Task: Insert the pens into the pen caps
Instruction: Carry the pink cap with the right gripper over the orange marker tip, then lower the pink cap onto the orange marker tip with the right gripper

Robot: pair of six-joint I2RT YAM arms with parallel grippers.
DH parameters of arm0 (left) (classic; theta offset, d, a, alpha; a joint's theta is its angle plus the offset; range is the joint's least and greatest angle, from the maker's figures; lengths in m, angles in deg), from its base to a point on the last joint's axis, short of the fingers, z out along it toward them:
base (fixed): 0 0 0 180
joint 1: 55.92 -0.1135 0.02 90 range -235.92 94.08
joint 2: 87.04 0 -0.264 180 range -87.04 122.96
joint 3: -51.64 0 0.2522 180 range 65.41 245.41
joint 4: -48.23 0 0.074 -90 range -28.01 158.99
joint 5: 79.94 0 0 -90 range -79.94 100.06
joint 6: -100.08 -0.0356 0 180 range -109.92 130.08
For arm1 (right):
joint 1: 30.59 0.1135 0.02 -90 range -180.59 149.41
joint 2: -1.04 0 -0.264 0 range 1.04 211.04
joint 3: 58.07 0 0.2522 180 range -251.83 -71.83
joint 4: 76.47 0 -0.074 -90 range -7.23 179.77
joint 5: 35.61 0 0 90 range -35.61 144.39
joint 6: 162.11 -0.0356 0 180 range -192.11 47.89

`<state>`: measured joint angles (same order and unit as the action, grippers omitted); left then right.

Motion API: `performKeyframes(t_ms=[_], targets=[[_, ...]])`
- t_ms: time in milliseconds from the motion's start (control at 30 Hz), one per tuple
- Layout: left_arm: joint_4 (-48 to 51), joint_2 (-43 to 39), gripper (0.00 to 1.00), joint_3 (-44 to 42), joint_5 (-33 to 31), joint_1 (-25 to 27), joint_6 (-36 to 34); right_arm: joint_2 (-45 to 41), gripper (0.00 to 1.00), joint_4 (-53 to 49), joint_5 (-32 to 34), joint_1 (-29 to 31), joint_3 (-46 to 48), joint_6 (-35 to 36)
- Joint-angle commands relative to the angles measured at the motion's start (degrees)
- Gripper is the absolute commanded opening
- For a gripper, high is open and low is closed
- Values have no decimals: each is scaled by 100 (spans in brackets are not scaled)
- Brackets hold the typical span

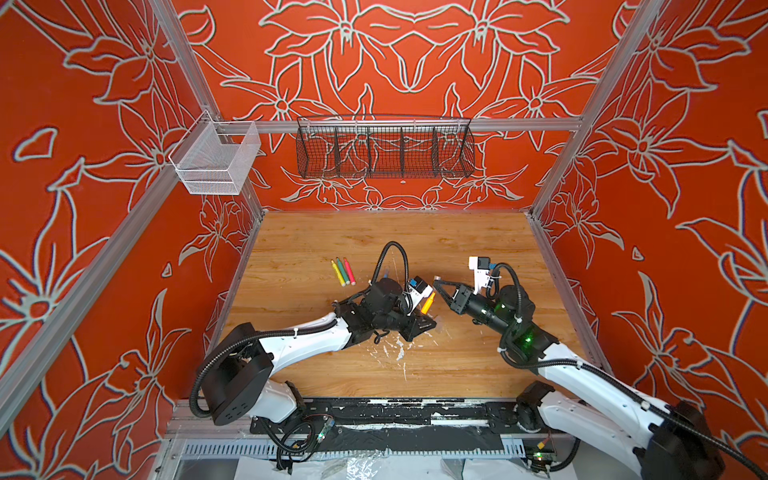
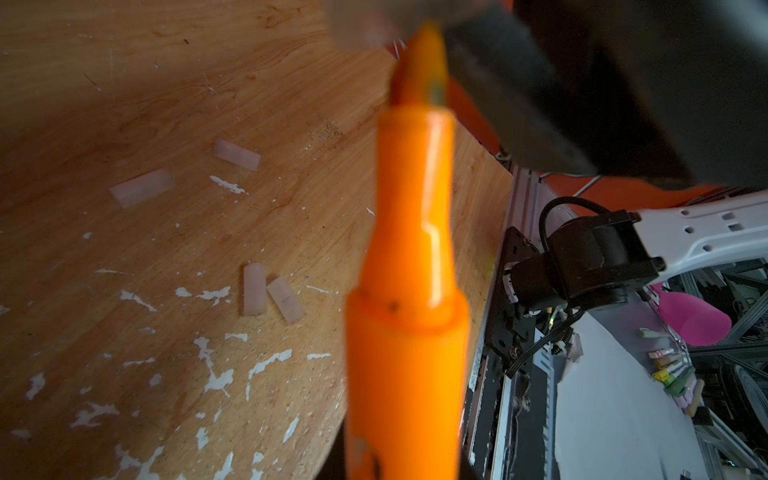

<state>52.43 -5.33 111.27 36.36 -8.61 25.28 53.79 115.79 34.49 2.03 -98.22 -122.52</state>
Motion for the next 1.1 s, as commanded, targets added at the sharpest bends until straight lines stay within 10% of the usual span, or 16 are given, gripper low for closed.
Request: performKeyframes(t_ms=[0,1067], targets=[[-125,-174,0,-24,-98,33,-70,56,0,200,-96,36,-15,-114],[-693,-578,0,-471,-484,2,448,230,0,789,101,921,140,142]])
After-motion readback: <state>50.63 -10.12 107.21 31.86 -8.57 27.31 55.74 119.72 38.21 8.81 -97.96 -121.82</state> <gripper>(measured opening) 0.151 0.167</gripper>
